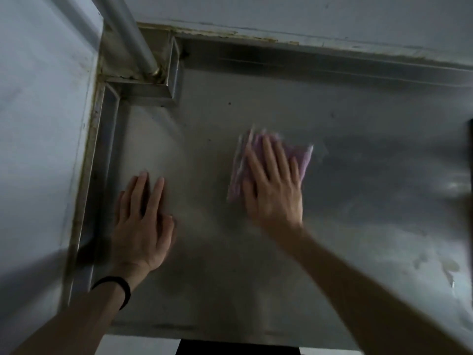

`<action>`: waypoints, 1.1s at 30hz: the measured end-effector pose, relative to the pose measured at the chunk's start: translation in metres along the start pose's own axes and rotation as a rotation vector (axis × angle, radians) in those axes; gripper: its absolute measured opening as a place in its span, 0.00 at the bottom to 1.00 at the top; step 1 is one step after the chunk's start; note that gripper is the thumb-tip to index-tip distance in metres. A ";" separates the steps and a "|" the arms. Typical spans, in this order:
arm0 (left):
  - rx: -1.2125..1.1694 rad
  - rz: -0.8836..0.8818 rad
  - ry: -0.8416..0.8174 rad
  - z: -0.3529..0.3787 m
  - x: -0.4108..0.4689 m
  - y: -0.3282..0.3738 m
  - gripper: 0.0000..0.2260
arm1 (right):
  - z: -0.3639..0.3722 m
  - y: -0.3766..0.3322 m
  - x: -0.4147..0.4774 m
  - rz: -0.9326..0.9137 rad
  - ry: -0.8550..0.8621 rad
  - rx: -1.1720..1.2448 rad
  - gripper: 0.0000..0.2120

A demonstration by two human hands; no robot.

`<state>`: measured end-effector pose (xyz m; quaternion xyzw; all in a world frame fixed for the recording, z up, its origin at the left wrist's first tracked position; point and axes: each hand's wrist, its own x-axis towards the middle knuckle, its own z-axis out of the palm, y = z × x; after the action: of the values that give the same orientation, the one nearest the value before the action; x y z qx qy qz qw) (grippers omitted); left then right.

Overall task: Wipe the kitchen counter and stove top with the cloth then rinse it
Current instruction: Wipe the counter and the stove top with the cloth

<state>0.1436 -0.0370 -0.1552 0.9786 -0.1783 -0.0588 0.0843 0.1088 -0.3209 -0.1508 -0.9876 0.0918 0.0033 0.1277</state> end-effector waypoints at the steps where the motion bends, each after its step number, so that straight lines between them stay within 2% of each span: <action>1: -0.006 -0.004 0.004 -0.001 0.000 0.001 0.31 | 0.004 -0.011 -0.037 -0.009 -0.014 0.013 0.30; 5: 0.005 0.009 0.015 -0.004 -0.001 0.000 0.32 | 0.014 -0.047 -0.176 -0.063 -0.076 0.044 0.31; 8: 0.020 0.011 0.004 -0.006 0.000 0.004 0.32 | 0.013 -0.051 -0.203 -0.057 -0.129 0.038 0.32; 12: -0.086 -0.047 -0.022 -0.015 0.002 0.012 0.34 | 0.009 -0.032 -0.165 -0.106 -0.140 0.072 0.37; 14: -0.132 -0.049 0.021 -0.018 0.006 0.027 0.35 | 0.008 -0.014 -0.120 -0.120 -0.109 0.062 0.36; 18: -0.226 0.057 0.077 -0.011 0.025 0.087 0.33 | -0.008 0.029 -0.008 -0.073 -0.056 0.045 0.32; 22: -0.189 0.114 0.038 0.006 0.047 0.139 0.33 | -0.021 0.072 0.066 -0.099 -0.132 -0.004 0.31; 25: -0.178 0.038 -0.021 0.019 0.050 0.158 0.32 | -0.023 0.083 0.080 -0.109 -0.152 -0.015 0.31; 28: -0.044 0.031 -0.020 0.030 0.047 0.160 0.31 | -0.023 0.080 0.070 -0.073 -0.119 0.020 0.31; 33: 0.011 0.046 0.011 0.038 0.045 0.160 0.32 | -0.022 0.063 0.005 -0.043 -0.083 0.061 0.32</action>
<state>0.1255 -0.2062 -0.1664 0.9750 -0.2007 -0.0502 0.0811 0.1022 -0.3872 -0.1458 -0.9839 0.0655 0.0387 0.1616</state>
